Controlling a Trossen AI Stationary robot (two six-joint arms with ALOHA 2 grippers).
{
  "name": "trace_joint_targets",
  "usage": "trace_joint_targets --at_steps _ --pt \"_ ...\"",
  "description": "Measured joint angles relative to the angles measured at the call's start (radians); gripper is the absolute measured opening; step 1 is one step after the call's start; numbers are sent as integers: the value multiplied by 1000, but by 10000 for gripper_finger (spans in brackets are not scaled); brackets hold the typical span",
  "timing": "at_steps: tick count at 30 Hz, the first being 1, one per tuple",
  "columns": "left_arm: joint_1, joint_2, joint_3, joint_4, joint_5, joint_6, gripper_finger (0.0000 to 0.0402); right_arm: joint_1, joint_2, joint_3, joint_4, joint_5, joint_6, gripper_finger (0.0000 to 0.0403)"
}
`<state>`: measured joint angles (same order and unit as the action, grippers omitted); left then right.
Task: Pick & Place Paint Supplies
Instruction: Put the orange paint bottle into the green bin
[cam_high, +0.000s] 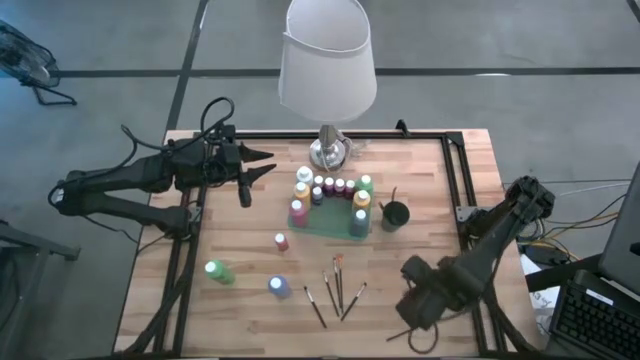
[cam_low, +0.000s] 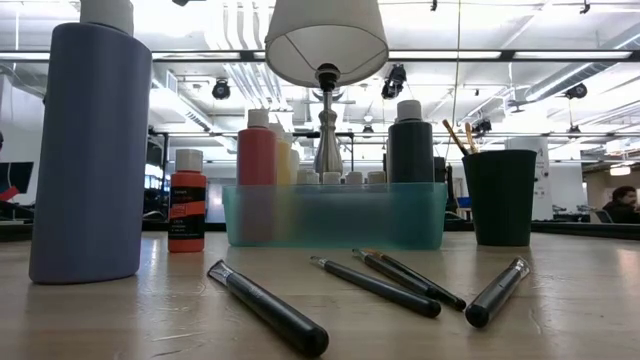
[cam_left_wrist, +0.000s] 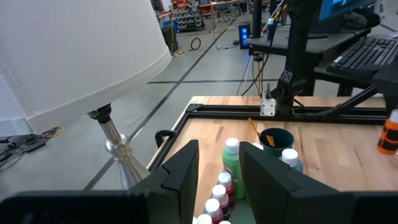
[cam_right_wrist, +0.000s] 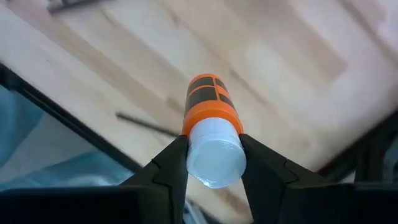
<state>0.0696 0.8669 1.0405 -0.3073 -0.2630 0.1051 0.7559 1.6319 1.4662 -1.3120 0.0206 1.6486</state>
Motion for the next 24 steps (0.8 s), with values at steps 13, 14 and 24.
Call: trace_joint_targets --at_steps 13,14,24 --pt "0 2 0 -55 14 123 122 -268 -28 83 24 72 -517 113" --pt "0 3 0 -56 14 125 122 -287 -28 96 27 79 -556 113" --pt "0 7 0 -56 11 127 122 -442 -26 219 64 88 -829 113"
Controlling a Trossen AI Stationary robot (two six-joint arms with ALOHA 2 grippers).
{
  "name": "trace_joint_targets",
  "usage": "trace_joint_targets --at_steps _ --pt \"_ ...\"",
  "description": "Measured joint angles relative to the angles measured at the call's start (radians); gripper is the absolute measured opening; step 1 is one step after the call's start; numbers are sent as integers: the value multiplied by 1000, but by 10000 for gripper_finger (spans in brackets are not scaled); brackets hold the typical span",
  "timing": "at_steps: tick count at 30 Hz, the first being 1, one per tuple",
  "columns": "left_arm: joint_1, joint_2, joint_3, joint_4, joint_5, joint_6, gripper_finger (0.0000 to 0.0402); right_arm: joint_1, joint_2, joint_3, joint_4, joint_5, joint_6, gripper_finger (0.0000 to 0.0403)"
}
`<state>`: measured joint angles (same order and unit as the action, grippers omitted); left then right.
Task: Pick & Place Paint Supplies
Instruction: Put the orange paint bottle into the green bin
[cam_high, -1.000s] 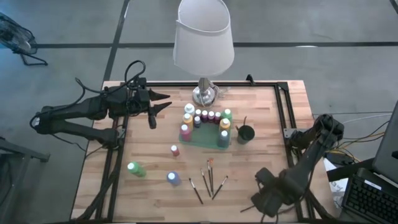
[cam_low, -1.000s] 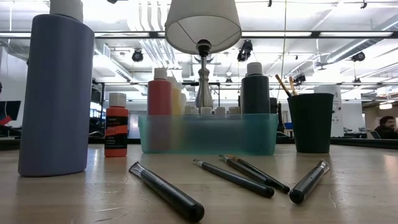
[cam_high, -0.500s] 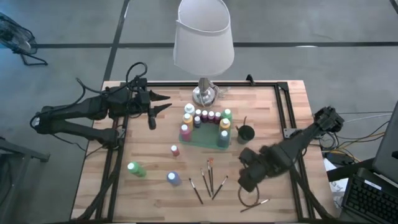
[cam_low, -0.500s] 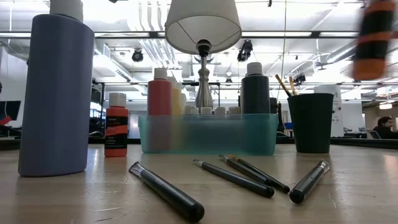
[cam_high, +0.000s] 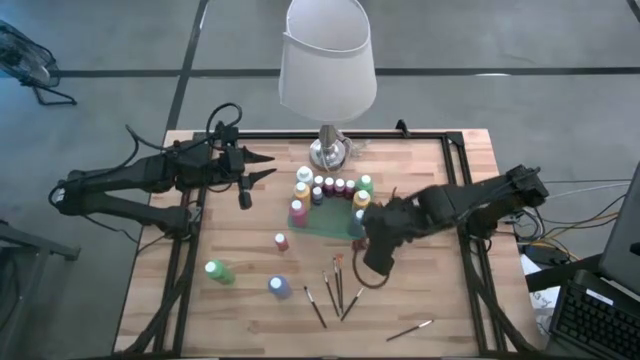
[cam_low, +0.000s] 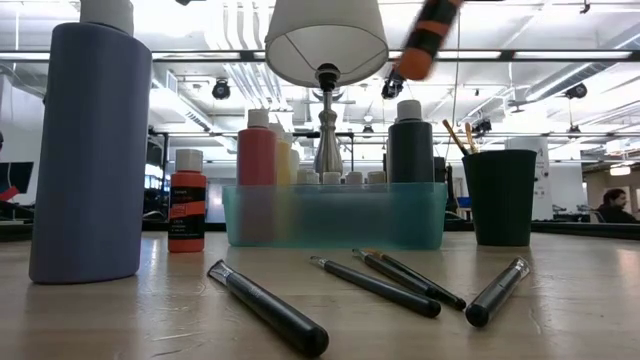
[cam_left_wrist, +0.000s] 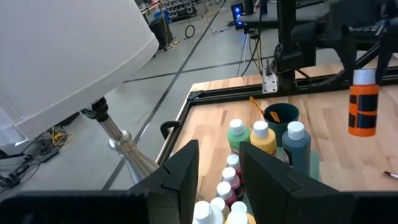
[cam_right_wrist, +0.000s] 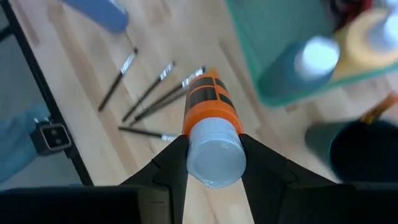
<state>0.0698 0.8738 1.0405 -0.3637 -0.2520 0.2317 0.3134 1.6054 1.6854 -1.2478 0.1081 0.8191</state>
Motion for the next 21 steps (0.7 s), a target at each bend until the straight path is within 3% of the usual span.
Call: trace_joint_targets --at_steps 21 --pt "0 4 0 3 -1 -1 122 -270 57 61 148 -34 -347 113"
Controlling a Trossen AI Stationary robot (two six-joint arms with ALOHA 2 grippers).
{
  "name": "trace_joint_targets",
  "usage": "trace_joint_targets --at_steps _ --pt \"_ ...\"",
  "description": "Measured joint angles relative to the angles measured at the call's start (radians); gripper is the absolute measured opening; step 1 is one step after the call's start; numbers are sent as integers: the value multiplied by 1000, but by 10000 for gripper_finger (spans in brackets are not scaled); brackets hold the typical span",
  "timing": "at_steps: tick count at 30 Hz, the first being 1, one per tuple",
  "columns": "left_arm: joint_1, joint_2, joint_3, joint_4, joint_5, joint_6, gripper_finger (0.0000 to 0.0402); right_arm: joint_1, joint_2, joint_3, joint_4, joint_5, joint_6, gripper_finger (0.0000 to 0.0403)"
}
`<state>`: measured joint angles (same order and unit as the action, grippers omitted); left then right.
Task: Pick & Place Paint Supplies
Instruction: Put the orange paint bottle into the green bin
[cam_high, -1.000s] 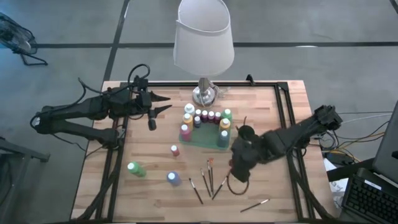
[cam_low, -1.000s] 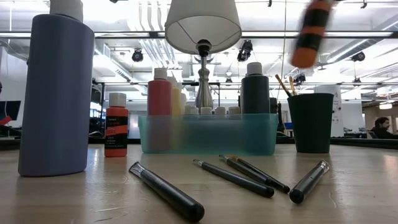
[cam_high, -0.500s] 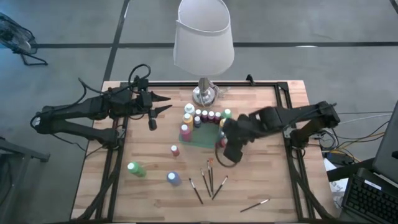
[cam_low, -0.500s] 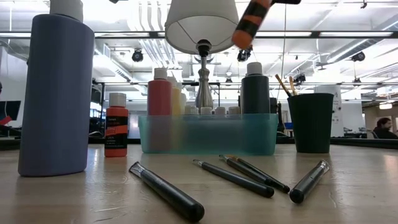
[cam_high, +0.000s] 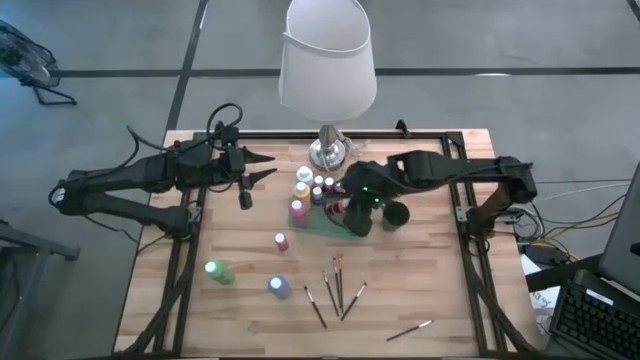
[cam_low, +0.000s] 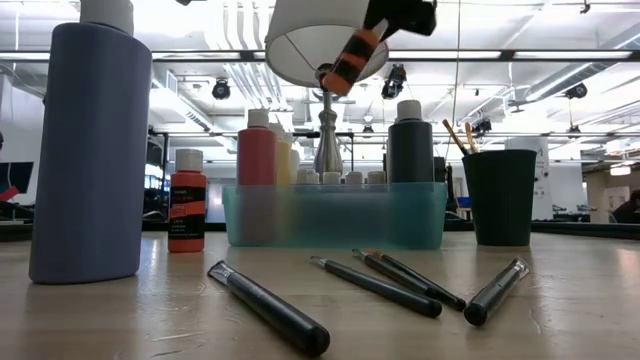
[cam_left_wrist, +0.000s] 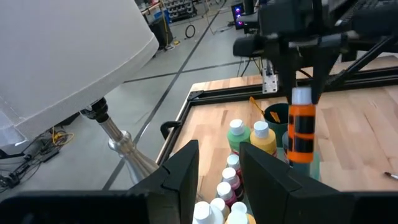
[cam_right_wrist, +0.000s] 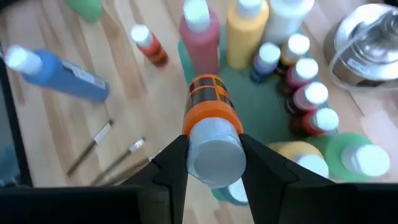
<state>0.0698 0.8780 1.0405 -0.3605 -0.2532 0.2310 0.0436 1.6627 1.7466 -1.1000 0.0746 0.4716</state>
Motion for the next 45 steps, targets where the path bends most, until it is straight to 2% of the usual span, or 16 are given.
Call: trace_joint_targets --at_steps 4,10,22,39,45 --pt "0 -6 0 1 -19 -49 122 -36 48 0 18 -30 -41 113" --pt "3 -52 0 9 -100 -81 122 -75 105 -1 30 -30 -98 113" --pt "2 -129 0 30 -100 -85 122 -121 205 -1 34 -31 -176 113" --pt "2 -139 0 30 -100 -85 122 -150 349 -2 65 8 -247 113" --pt "2 -139 0 30 -100 -85 122 -172 362 15 64 15 -269 113"
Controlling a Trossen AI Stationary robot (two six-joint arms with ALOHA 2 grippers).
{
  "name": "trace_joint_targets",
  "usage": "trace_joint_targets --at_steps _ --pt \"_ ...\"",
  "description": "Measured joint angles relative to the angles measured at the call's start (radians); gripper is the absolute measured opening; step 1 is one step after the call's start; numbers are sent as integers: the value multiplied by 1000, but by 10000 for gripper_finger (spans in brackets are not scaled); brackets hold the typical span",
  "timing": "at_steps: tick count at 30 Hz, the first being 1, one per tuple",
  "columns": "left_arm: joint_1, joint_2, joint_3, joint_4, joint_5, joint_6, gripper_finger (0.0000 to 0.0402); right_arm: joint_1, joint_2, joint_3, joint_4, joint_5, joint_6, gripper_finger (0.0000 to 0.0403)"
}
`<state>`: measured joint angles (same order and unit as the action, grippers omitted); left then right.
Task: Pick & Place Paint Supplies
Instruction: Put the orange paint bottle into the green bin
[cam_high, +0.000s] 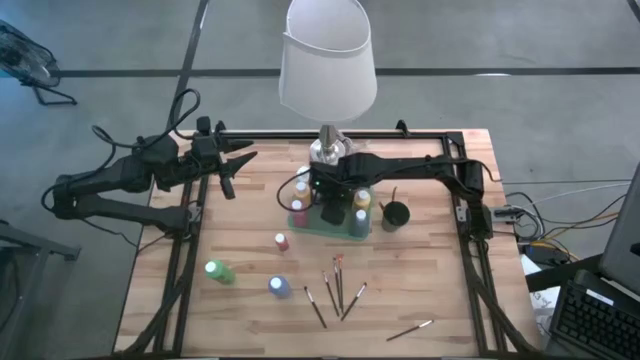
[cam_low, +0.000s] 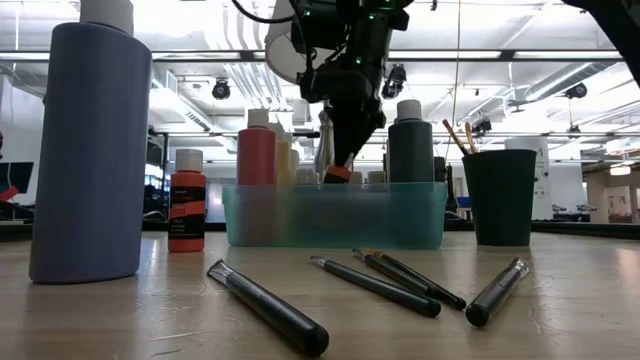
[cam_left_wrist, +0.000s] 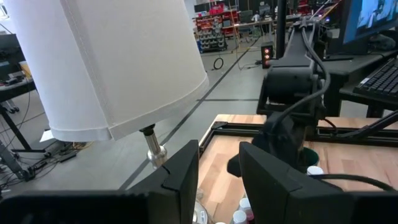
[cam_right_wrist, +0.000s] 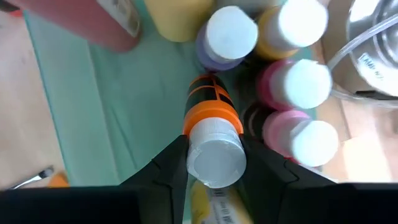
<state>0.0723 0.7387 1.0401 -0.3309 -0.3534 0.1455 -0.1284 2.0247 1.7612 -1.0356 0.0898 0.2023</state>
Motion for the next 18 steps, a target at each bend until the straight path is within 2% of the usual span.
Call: trace_joint_targets --at_steps 4,11,18 --pt "0 0 0 0 0 4 122 -16 33 83 -33 -19 -45 113" --pt "0 -5 0 -8 0 8 122 -40 187 352 -294 -34 -107 113" --pt "0 -12 0 -12 0 8 122 -38 265 463 -330 -49 -135 113"
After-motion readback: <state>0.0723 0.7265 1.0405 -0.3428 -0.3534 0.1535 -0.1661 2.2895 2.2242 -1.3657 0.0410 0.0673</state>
